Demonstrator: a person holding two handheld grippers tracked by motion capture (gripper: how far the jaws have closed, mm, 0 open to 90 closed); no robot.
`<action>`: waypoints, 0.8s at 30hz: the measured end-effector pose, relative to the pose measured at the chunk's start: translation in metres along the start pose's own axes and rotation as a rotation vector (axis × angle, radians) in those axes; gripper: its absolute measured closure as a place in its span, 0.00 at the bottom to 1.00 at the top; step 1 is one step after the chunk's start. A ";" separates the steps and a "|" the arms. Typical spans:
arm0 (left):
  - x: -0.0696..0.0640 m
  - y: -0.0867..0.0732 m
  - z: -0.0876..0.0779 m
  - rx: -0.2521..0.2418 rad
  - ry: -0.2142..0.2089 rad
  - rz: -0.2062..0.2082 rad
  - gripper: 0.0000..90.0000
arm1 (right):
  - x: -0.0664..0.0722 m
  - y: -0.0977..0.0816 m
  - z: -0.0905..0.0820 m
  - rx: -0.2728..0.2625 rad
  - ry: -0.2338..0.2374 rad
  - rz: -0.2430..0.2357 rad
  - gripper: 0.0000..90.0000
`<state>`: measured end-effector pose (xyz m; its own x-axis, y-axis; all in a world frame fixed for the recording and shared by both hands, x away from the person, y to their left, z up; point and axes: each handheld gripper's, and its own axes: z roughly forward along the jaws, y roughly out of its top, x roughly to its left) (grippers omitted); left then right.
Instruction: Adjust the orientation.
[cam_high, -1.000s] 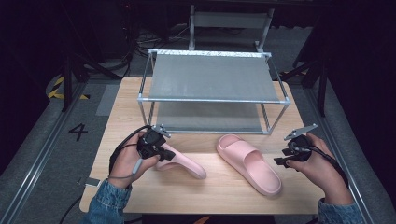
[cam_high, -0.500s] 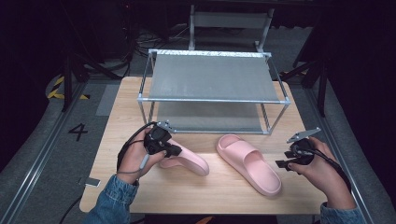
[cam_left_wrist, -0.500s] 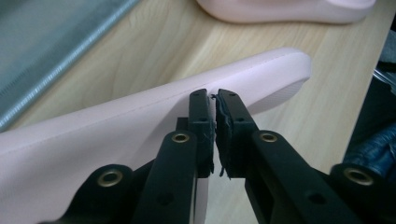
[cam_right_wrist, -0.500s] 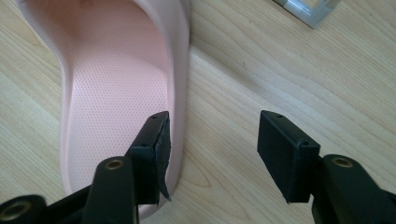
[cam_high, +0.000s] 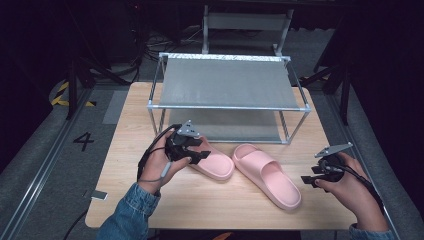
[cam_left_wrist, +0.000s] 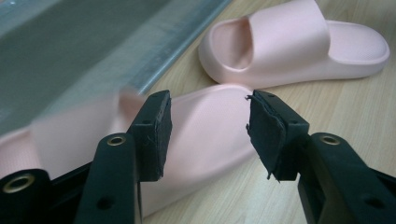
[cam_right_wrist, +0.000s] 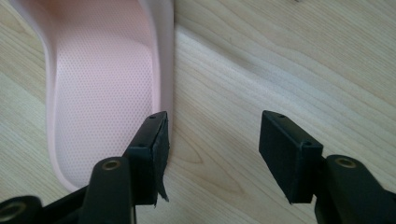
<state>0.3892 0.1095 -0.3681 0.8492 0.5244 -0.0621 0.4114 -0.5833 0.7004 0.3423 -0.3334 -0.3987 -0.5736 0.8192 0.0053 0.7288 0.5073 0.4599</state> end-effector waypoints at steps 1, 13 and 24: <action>0.000 0.000 0.003 0.010 -0.007 -0.005 0.56 | 0.000 -0.001 0.000 0.002 -0.001 0.000 0.49; 0.002 -0.006 0.032 0.141 -0.027 -0.033 0.62 | -0.001 -0.006 0.002 0.006 0.004 0.016 0.48; 0.007 -0.017 0.040 0.232 0.027 -0.089 0.67 | 0.000 -0.006 0.006 0.008 0.027 0.019 0.47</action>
<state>0.4018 0.0981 -0.4090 0.7982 0.5948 -0.0953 0.5519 -0.6589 0.5111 0.3405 -0.3351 -0.4070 -0.5691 0.8214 0.0381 0.7428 0.4936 0.4524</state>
